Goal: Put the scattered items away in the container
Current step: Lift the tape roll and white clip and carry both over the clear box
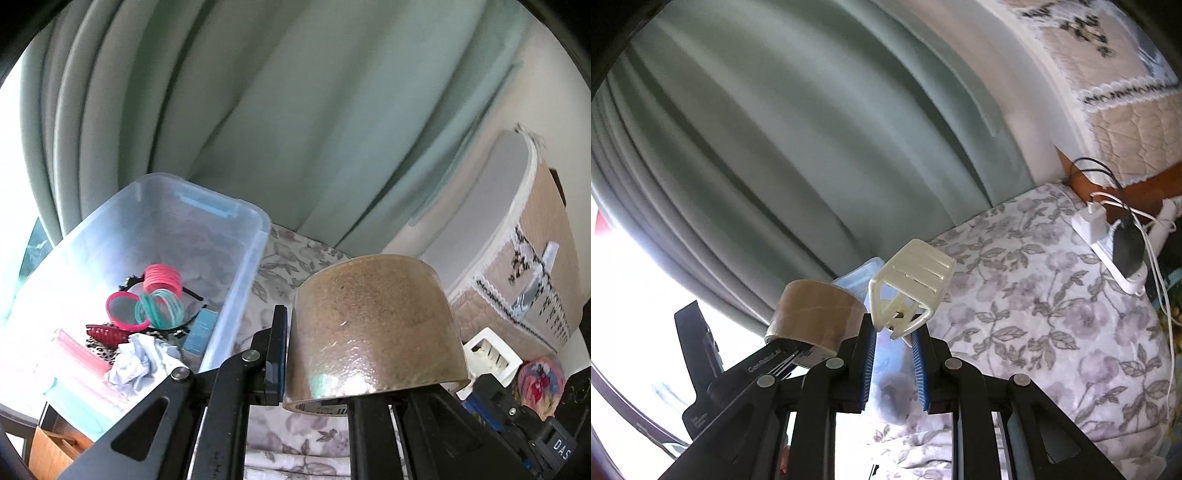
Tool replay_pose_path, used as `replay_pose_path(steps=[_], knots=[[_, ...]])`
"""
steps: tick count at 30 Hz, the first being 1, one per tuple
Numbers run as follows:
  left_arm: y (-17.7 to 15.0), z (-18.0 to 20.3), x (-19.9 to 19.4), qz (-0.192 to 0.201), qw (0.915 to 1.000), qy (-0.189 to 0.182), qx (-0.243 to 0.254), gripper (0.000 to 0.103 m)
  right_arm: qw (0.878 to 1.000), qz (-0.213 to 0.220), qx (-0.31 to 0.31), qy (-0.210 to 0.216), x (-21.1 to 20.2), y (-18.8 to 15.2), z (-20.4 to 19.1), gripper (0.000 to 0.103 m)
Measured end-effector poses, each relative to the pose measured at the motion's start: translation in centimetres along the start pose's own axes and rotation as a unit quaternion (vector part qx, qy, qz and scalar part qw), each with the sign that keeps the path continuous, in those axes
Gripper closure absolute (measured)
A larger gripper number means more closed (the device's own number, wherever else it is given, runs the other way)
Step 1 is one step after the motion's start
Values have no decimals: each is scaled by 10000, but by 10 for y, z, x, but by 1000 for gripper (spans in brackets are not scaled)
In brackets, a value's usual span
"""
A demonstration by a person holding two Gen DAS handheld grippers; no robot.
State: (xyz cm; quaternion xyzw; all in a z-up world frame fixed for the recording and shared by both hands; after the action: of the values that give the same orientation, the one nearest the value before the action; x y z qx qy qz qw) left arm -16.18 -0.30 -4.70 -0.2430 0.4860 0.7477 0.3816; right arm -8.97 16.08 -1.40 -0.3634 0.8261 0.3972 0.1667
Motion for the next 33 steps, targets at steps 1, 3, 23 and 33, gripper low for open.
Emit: replay_pose_path(steps=[1, 3, 23, 33], knots=[[2, -6, -2, 18, 10000, -2, -62, 92, 10000, -9, -55, 9, 2, 1, -5, 82], [6, -23, -9, 66, 9997, -26, -229, 92, 9998, -41, -175, 61, 7, 3, -17, 82], [0, -177, -22, 189, 9874, 117, -1568, 91, 9843, -1295, -1202, -35, 131, -45, -106, 82], [3, -186, -19, 250, 9904, 194, -1343, 91, 9762, -1612, -1429, -241, 170, -55, -112, 82]])
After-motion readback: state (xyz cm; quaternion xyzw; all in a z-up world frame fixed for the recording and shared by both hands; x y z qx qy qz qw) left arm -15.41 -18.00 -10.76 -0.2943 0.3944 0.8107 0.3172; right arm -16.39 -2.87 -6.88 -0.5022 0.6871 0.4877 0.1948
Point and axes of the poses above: each gripper's, at about its wrist camera, not at the fingertips, and x roughly the way its jaws point, z to its right, y to its top, the point moved 10 cm from there along x, roughly the way its jaws point, and after that the axes turned 12 degrees about -z, right-handed, at the moved point
